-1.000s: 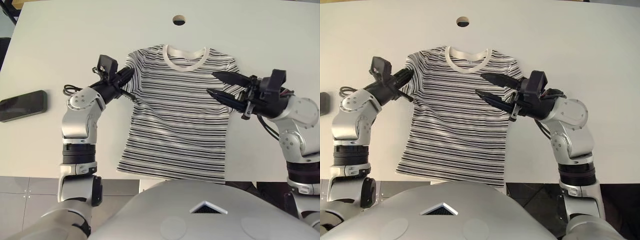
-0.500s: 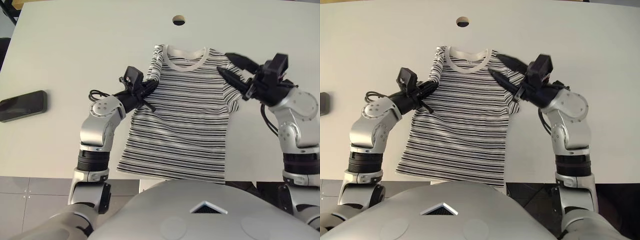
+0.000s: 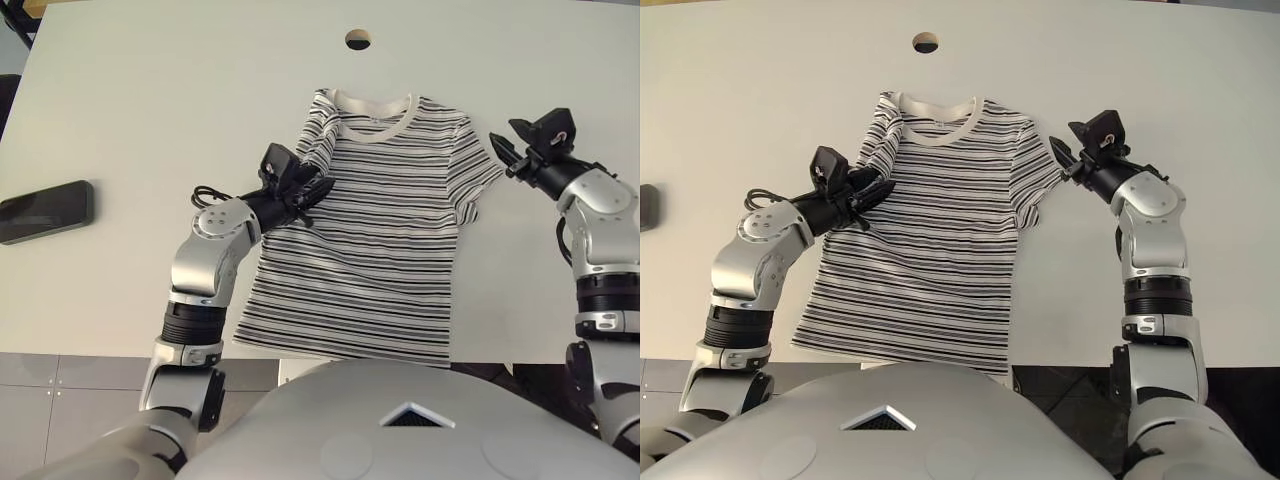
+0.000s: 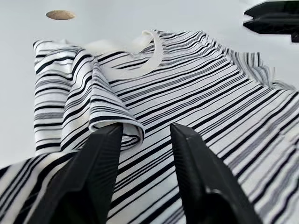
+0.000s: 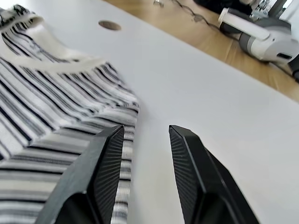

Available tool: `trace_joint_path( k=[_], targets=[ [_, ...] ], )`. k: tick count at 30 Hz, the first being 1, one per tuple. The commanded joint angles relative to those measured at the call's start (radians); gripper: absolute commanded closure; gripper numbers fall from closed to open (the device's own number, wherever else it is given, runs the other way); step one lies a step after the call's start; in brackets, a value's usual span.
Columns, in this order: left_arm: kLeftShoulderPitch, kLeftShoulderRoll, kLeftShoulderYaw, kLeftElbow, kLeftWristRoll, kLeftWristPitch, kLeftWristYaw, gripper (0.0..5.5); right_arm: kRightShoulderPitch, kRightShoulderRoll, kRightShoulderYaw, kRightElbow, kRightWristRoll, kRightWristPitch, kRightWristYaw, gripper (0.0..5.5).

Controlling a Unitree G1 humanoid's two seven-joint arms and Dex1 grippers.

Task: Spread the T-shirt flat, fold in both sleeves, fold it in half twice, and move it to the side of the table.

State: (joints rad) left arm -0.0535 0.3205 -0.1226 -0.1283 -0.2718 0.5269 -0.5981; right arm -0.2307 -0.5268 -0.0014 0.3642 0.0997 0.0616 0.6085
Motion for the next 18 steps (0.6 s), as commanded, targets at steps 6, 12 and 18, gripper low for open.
trace_joint_path(
  k=[6, 12, 18],
  targets=[
    [0.042, 0.007, -0.037, -0.084, -0.007, -0.113, -0.035, 2.24, 0.046, -0.016, 0.052, 0.063, -0.06, 0.049, 0.045, 3.73],
    [0.039, -0.014, -0.004, -0.125, -0.035, -0.159, -0.017, 1.49, 0.074, -0.028, 0.075, 0.042, -0.068, 0.072, 0.064, 3.91],
    [-0.03, -0.059, 0.129, -0.186, -0.108, -0.253, 0.041, 1.49, 0.099, -0.049, 0.068, -0.047, -0.052, 0.114, 0.078, 5.09]
  ],
)
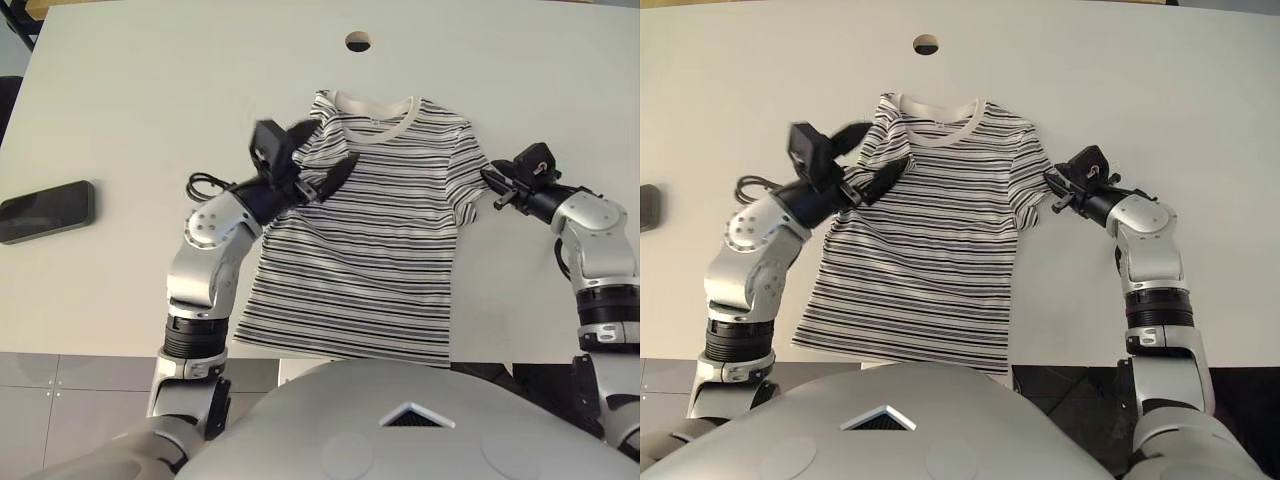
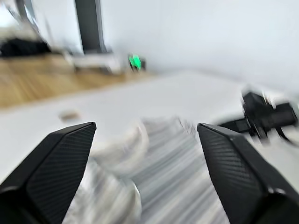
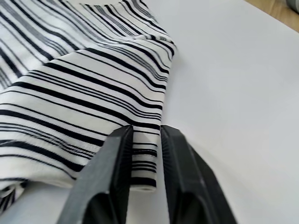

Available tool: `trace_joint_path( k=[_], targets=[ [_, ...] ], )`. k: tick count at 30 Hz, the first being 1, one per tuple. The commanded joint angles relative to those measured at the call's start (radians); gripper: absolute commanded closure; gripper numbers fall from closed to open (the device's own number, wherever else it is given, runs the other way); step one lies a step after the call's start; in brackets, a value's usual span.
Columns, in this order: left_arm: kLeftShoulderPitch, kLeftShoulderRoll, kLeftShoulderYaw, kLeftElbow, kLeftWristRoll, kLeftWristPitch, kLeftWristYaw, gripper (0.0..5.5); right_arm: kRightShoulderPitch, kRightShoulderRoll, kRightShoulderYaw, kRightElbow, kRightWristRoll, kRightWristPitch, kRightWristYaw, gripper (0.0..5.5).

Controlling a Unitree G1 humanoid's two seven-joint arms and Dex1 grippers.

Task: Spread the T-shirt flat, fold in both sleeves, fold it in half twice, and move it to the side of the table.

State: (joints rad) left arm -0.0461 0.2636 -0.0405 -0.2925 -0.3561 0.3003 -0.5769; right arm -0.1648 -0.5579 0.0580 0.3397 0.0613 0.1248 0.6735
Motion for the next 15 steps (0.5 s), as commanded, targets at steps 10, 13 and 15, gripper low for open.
trace_joint_path(
  k=[10, 13, 15],
  targets=[
    [-0.035, 0.014, 0.046, -0.002, -0.008, -0.057, 0.013, 1.49, 0.011, -0.042, -0.037, -0.148, 0.009, 0.117, 0.01, 5.39],
    [-0.034, 0.011, 0.045, 0.005, -0.007, -0.063, 0.011, 1.49, -0.005, -0.045, -0.05, -0.235, 0.032, 0.172, 0.019, 5.39],
    [-0.033, 0.008, 0.043, 0.009, -0.009, -0.067, 0.012, 1.49, -0.01, -0.043, -0.051, -0.289, 0.049, 0.209, 0.025, 5.39]
  ],
)
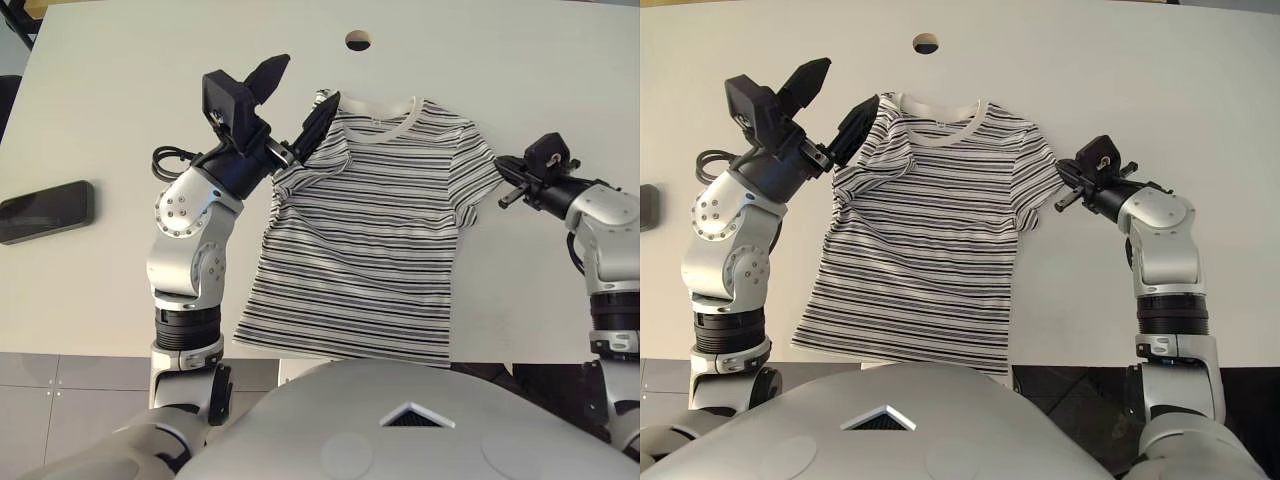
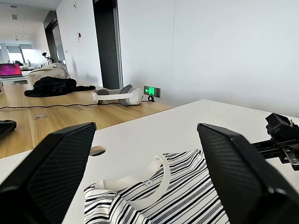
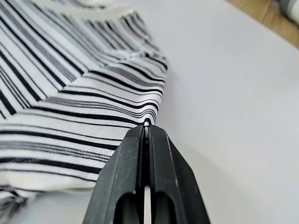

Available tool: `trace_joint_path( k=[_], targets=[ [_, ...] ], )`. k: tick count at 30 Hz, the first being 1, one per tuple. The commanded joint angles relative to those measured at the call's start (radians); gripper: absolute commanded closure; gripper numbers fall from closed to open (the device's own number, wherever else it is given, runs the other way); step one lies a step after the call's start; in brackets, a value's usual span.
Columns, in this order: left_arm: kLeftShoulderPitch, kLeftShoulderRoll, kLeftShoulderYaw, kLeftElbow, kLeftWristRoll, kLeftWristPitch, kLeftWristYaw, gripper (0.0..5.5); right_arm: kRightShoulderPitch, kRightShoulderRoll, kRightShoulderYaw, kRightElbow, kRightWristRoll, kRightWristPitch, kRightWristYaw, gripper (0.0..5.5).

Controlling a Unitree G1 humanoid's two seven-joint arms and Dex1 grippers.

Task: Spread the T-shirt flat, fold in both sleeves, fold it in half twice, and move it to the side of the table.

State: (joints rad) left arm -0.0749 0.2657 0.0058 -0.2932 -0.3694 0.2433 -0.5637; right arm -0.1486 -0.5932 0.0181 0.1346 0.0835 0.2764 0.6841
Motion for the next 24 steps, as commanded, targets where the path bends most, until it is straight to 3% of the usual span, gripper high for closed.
trace_joint_path(
  k=[1, 7, 11, 24],
  targets=[
    [-0.003, 0.005, -0.005, 0.013, 0.004, -0.012, -0.002, 1.49, -0.027, -0.005, -0.011, -0.108, 0.035, 0.076, 0.018, 5.39],
    [-0.005, -0.001, -0.008, 0.032, 0.001, -0.015, 0.003, 1.49, -0.064, 0.03, 0.031, -0.196, 0.065, 0.158, 0.029, 5.39],
    [-0.004, -0.016, -0.005, 0.04, -0.029, 0.012, 0.007, 1.49, -0.132, 0.115, 0.091, -0.222, 0.09, 0.212, 0.02, 5.39],
    [-0.002, -0.024, -0.01, 0.028, -0.045, 0.037, 0.018, 1.49, -0.261, 0.318, 0.187, 0.03, 0.037, 0.156, -0.062, 5.39]
  ],
)
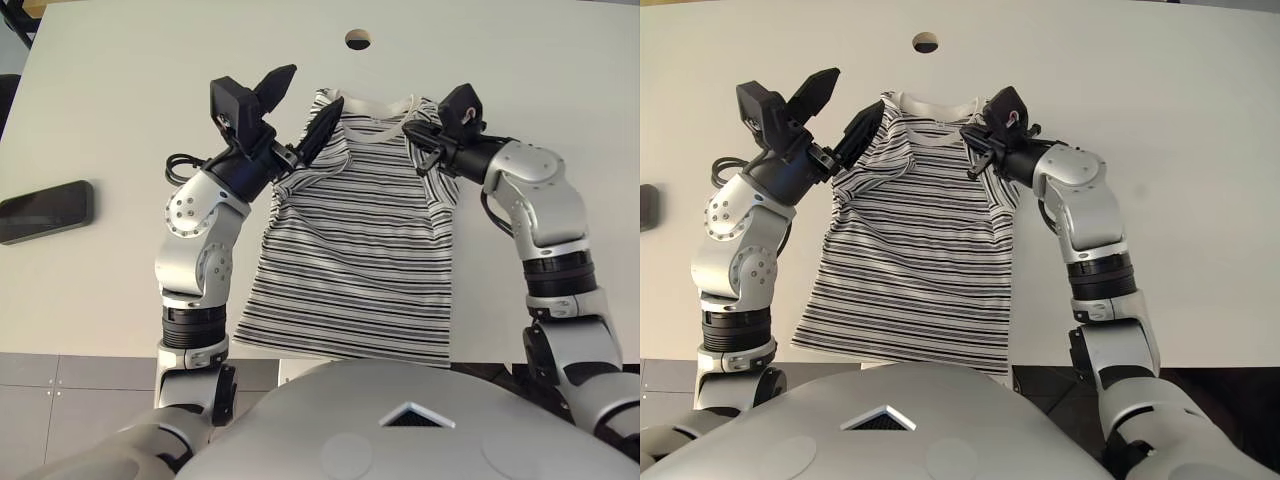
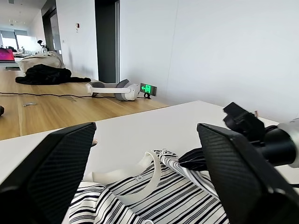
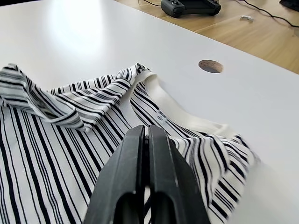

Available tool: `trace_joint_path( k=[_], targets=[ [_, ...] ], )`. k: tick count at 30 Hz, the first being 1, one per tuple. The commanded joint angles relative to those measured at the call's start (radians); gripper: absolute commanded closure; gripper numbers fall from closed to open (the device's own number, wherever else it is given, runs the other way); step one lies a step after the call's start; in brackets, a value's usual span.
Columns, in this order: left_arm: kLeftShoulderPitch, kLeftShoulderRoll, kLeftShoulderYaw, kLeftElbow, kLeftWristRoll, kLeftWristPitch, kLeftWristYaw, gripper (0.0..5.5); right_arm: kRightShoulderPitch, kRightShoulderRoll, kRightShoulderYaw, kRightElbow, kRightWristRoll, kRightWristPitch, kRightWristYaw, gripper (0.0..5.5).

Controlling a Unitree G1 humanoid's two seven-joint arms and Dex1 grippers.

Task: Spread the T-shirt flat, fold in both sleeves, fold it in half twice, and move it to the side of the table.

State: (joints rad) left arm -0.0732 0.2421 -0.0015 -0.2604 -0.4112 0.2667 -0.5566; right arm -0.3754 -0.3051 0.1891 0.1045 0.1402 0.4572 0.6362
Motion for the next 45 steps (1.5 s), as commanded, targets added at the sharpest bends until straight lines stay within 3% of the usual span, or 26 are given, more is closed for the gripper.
trace_joint_path(
  k=[1, 3, 8, 18, 25, 31, 36, 40, 45],
  targets=[
    [-0.004, -0.002, -0.003, -0.004, -0.003, 0.013, 0.012, 1.49, -0.038, 0.036, 0.019, 0.082, -0.025, -0.033, -0.017, 5.39],
    [-0.005, -0.004, -0.005, -0.003, -0.004, 0.014, 0.014, 1.49, -0.044, 0.048, 0.018, 0.115, -0.028, -0.044, -0.021, 5.39],
    [-0.012, -0.005, -0.006, 0.006, -0.004, 0.014, 0.016, 1.49, -0.046, 0.068, 0.012, 0.141, -0.012, -0.068, -0.003, 4.58],
    [-0.031, -0.003, -0.005, 0.024, -0.006, 0.012, 0.012, 1.49, -0.07, 0.05, 0.052, 0.231, -0.089, -0.146, 0.002, 4.58],
    [-0.039, 0.003, 0.003, 0.031, -0.008, 0.013, 0.011, 1.49, -0.191, 0.049, 0.132, 0.588, -0.247, -0.3, -0.029, 4.58],
    [-0.045, 0.003, 0.007, 0.045, -0.006, 0.004, 0.011, 1.49, -0.396, 0.077, 0.146, 0.915, -0.329, -0.592, -0.076, 4.58],
    [-0.037, 0.009, 0.02, 0.053, 0.0, -0.02, 0.007, 1.49, -0.42, 0.076, 0.104, 0.907, -0.276, -0.914, 0.031, 4.58],
    [-0.07, 0.089, 0.035, 0.152, 0.167, -0.284, -0.011, 1.49, -0.374, 0.001, -0.041, 0.707, -0.151, -1.189, -0.007, 4.58],
    [-0.028, 0.26, 0.053, 0.303, 0.24, -0.769, -0.216, 1.49, -0.023, -0.203, -0.109, 0.25, 0.176, -1.112, 0.275, 4.58]
  ],
)
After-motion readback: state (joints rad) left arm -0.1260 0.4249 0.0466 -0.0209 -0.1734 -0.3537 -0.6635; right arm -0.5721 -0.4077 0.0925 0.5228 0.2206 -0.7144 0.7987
